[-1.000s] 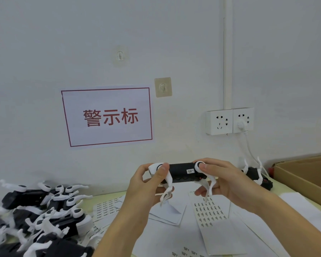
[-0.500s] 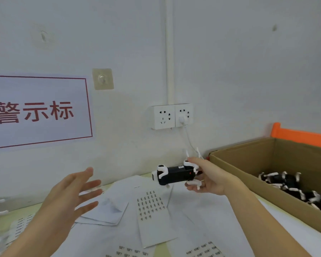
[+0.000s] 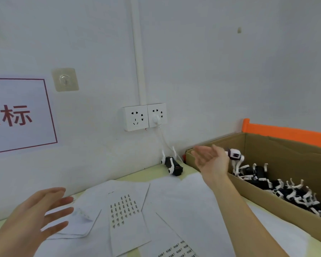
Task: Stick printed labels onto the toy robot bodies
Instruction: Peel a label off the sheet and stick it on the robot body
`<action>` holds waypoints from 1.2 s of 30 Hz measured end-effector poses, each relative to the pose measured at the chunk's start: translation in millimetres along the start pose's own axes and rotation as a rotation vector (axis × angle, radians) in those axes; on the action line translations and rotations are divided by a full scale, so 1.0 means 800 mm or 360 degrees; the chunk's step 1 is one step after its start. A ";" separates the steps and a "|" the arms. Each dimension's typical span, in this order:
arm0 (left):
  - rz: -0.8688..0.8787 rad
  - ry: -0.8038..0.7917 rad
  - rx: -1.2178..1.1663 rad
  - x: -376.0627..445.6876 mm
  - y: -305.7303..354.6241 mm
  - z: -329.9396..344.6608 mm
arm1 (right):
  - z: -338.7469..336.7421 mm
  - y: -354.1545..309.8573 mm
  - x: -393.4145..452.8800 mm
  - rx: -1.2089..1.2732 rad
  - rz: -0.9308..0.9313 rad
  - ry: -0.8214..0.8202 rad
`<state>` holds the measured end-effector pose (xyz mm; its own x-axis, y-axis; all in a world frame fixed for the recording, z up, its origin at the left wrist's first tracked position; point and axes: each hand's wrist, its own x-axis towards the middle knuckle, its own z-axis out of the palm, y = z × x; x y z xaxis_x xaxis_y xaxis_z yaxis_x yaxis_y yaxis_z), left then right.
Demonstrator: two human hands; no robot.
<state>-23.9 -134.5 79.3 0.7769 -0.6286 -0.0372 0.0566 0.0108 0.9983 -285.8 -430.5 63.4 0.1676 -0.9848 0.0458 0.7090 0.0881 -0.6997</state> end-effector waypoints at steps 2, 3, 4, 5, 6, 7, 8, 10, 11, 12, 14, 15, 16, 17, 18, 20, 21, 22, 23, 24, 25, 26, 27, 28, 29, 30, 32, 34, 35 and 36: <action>-0.0010 -0.0009 -0.0001 -0.003 0.001 0.003 | 0.011 0.005 -0.007 -0.0141 0.0020 -0.0117; -0.0012 -0.0009 0.0003 -0.005 0.002 0.003 | 0.018 0.009 -0.009 -0.0216 0.0028 -0.0158; -0.0014 -0.0007 0.0011 -0.006 0.003 0.004 | 0.022 0.015 -0.011 -0.0284 0.0036 -0.0193; -0.0010 -0.0002 0.0023 -0.008 0.004 0.004 | 0.027 0.020 -0.013 -0.0349 0.0045 -0.0227; 0.0000 0.0003 0.0036 -0.009 0.005 0.004 | 0.031 0.026 -0.016 -0.0403 0.0057 -0.0256; 0.0013 0.0006 0.0049 -0.011 0.007 0.005 | 0.037 0.031 -0.020 -0.0440 0.0069 -0.0283; 0.0026 0.0012 0.0059 -0.014 0.008 0.005 | 0.045 0.036 -0.023 -0.0464 0.0078 -0.0313; 0.0052 0.0025 0.0077 -0.019 0.011 0.005 | 0.064 0.046 -0.033 -0.0529 0.0088 -0.0396; 0.0064 0.0025 0.0092 -0.021 0.013 0.003 | 0.076 0.052 -0.040 -0.0594 0.0090 -0.0445; 0.0071 0.0018 0.0116 -0.023 0.014 0.002 | 0.088 0.060 -0.048 -0.0679 0.0085 -0.0494; 0.0082 0.0008 0.0169 -0.025 0.017 -0.002 | 0.111 0.082 -0.071 -0.0908 0.0070 -0.0621; 0.0090 0.0002 0.0194 -0.025 0.019 -0.003 | 0.121 0.096 -0.086 -0.1048 0.0069 -0.0731; 0.0105 -0.0006 0.0221 -0.025 0.020 -0.006 | 0.129 0.112 -0.103 -0.1198 0.0065 -0.0881; 0.0129 -0.0015 0.0249 -0.025 0.022 -0.008 | 0.135 0.131 -0.123 -0.1360 0.0044 -0.1060; 0.0158 -0.0020 0.0276 -0.025 0.023 -0.011 | 0.138 0.151 -0.142 -0.1522 0.0001 -0.1241; 0.0208 -0.0001 0.0316 -0.025 0.025 -0.017 | 0.132 0.192 -0.179 -0.1798 -0.0138 -0.1513; 0.0224 0.0019 0.0304 -0.025 0.026 -0.019 | 0.124 0.210 -0.193 -0.1963 -0.0266 -0.1605; 0.0234 0.0042 0.0260 -0.026 0.027 -0.022 | 0.117 0.223 -0.205 -0.2167 -0.0465 -0.1671; 0.0241 0.0067 0.0205 -0.026 0.028 -0.023 | 0.111 0.231 -0.212 -0.2361 -0.0676 -0.1721; 0.0252 0.0092 0.0169 -0.026 0.029 -0.023 | 0.108 0.234 -0.217 -0.2470 -0.0822 -0.1754; 0.0283 0.0121 0.0194 -0.026 0.030 -0.021 | 0.108 0.234 -0.218 -0.2503 -0.0859 -0.1770; 0.0339 0.0155 0.0291 -0.027 0.030 -0.019 | 0.109 0.234 -0.217 -0.2494 -0.0840 -0.1775; 0.0419 0.0185 0.0434 -0.028 0.030 -0.015 | 0.110 0.234 -0.216 -0.2475 -0.0809 -0.1760; 0.0513 0.0193 0.0587 -0.030 0.031 -0.010 | 0.112 0.235 -0.214 -0.2469 -0.0799 -0.1734; 0.0602 0.0169 0.0735 -0.033 0.032 -0.006 | 0.114 0.236 -0.213 -0.2491 -0.0816 -0.1707; 0.0677 0.0115 0.0881 -0.035 0.035 -0.002 | 0.115 0.238 -0.213 -0.2530 -0.0847 -0.1684; 0.0762 -0.0072 0.1258 -0.035 0.047 0.000 | 0.116 0.240 -0.214 -0.2610 -0.0914 -0.1650; 0.0722 -0.0311 0.1830 -0.026 0.064 -0.004 | 0.115 0.240 -0.214 -0.2607 -0.0928 -0.1644; 0.0655 -0.0425 0.2124 -0.018 0.072 -0.008 | 0.114 0.240 -0.214 -0.2585 -0.0920 -0.1653; 0.0558 -0.0528 0.2385 -0.009 0.079 -0.012 | 0.114 0.239 -0.214 -0.2556 -0.0910 -0.1664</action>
<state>-20.3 -122.1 142.0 0.4395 -0.8982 0.0062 -0.8943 -0.4369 0.0968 -116.3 -231.5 -13.6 0.8690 -0.3403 0.3592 -0.2327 -0.9217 -0.3104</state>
